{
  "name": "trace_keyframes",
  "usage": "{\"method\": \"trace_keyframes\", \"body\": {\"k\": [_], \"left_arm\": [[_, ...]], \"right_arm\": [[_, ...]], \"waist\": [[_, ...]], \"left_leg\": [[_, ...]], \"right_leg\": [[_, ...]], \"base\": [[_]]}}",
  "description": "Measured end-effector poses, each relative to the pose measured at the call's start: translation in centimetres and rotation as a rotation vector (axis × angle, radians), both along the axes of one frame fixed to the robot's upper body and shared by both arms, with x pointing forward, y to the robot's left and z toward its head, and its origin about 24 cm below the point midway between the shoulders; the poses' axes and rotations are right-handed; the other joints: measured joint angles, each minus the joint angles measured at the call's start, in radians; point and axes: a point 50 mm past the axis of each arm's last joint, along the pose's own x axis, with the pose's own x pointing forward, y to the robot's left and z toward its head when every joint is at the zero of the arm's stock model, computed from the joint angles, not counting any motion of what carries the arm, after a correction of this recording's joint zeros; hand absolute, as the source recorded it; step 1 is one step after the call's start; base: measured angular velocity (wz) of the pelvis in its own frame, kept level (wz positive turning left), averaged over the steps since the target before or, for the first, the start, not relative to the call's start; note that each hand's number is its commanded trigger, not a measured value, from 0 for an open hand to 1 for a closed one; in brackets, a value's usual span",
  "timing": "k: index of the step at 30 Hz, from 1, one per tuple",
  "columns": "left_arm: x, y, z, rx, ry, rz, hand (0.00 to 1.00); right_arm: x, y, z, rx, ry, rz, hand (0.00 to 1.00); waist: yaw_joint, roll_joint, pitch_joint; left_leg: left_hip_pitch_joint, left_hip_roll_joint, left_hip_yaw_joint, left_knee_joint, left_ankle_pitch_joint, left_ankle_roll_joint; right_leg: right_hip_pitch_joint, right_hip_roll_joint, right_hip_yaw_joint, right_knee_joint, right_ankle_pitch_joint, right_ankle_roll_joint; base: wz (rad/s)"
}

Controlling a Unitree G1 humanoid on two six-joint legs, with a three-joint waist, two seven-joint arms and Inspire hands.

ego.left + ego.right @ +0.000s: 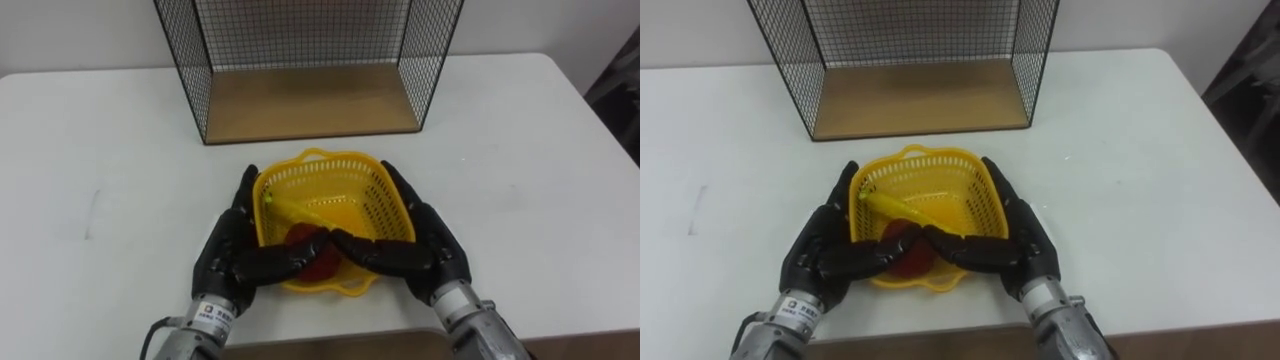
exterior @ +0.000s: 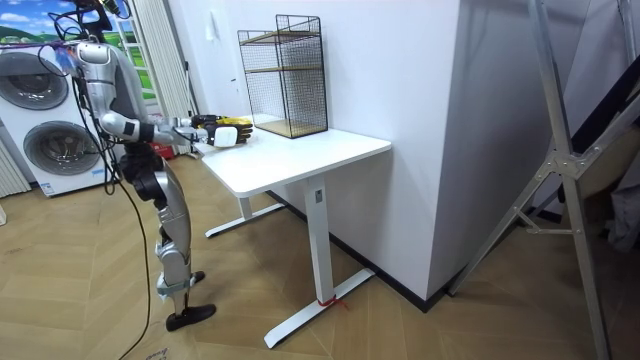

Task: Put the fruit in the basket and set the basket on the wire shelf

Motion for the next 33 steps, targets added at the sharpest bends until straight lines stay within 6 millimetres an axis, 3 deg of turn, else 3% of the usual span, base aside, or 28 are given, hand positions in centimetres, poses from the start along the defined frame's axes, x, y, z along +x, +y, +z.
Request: {"method": "trace_keyframes", "body": {"k": [11, 18, 25, 33], "left_arm": [[0.8, -0.1, 0.6, 0.003, -0.022, 0.016, 0.00], [2.3, -0.2, 2.8, -0.004, -0.115, 0.066, 0.00], [3.3, -0.4, 4.6, -0.020, -0.188, 0.087, 0.00], [3.6, -0.6, 6.5, -0.075, -0.261, 0.128, 0.00]], "right_arm": [[0.8, 0.4, 0.6, 0.003, -0.015, -0.026, 0.00], [2.6, 1.0, 2.7, 0.010, -0.125, -0.026, 0.00], [2.9, 1.4, 4.8, 0.026, -0.208, -0.051, 0.00], [3.0, 1.7, 6.7, 0.085, -0.277, -0.069, 0.00]], "waist": [[0.000, 0.006, 0.0008], [0.001, 0.007, 0.0003], [0.025, 0.007, 0.0001], [0.027, 0.007, -0.0005]], "left_leg": [[-0.001, 0.001, 0.005, 0.002, 0.000, 0.000], [0.017, 0.002, 0.013, 0.000, 0.000, 0.000], [0.018, 0.003, 0.017, 0.001, 0.000, 0.000], [0.023, 0.005, 0.017, 0.012, 0.000, 0.000]], "right_leg": [[-0.005, 0.000, 0.004, 0.006, 0.000, 0.000], [0.006, 0.000, 0.012, 0.007, 0.000, 0.000], [0.004, 0.002, 0.014, 0.007, 0.001, -0.001], [0.008, 0.002, 0.009, 0.020, 0.001, -0.001]], "base": [[-0.01], [-0.03], [0.00], [0.00]]}}
